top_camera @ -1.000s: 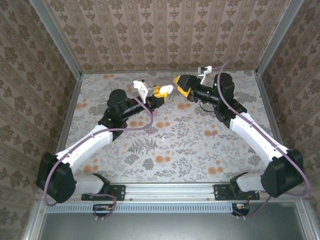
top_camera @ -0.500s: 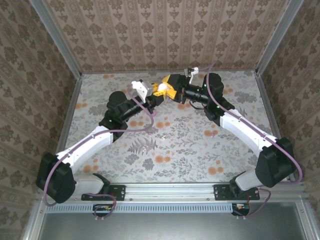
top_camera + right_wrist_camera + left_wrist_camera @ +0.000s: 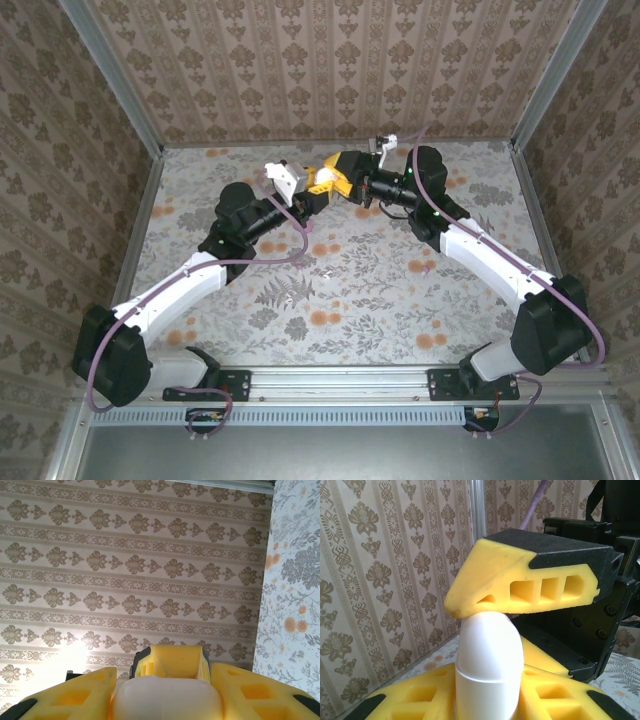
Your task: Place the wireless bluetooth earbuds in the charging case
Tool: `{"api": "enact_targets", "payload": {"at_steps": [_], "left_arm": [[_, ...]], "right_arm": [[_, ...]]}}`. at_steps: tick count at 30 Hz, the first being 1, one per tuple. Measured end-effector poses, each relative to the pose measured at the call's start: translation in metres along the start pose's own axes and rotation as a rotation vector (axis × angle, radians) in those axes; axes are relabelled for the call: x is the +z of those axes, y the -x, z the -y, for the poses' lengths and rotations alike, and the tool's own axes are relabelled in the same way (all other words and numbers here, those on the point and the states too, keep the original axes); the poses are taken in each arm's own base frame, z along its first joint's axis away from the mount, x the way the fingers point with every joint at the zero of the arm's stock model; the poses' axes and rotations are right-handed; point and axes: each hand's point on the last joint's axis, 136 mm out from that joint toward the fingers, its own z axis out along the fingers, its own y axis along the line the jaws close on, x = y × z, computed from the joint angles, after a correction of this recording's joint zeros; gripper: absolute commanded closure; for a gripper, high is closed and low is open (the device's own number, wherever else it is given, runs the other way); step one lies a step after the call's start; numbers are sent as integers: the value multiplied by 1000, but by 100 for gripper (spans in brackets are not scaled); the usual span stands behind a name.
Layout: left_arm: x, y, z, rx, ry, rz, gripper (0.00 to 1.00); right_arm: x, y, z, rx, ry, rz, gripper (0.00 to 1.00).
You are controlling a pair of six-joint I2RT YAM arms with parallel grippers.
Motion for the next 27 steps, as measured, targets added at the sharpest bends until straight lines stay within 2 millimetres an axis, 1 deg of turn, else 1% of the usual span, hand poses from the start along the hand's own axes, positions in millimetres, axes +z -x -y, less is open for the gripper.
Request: {"api": "enact_targets", "payload": {"at_steps": [5, 7, 8, 10, 15, 17, 21, 23, 25, 27], "left_arm": [[0, 0, 0, -1, 2, -1, 68], [0, -1, 0, -2, 1, -2, 69], [0, -2, 0, -4, 1, -7, 72], [1, -4, 2, -5, -3, -14, 73], [1, -7, 2, -4, -4, -24, 67], [2, -10, 2, -9, -5, -35, 68], [2, -15, 2, -18, -5, -55, 67], [2, -16, 2, -20, -7, -59, 71], [2, -16, 2, -17, -8, -59, 72], [3, -15, 2, -14, -10, -59, 75]], "right_arm": [[-1, 0, 7, -8, -32, 10, 54], [-2, 0, 10, -11, -49, 12, 52], [-2, 0, 11, -13, -56, 13, 52], [-3, 0, 12, -18, -66, 17, 51], [-4, -1, 14, -27, -78, 23, 51], [-4, -1, 13, -33, -78, 22, 53], [-4, -3, 12, -37, -76, 20, 53], [-4, -3, 12, -38, -76, 20, 52], [-4, -2, 12, -38, -76, 22, 51], [-4, -2, 12, -39, -75, 23, 51]]}}
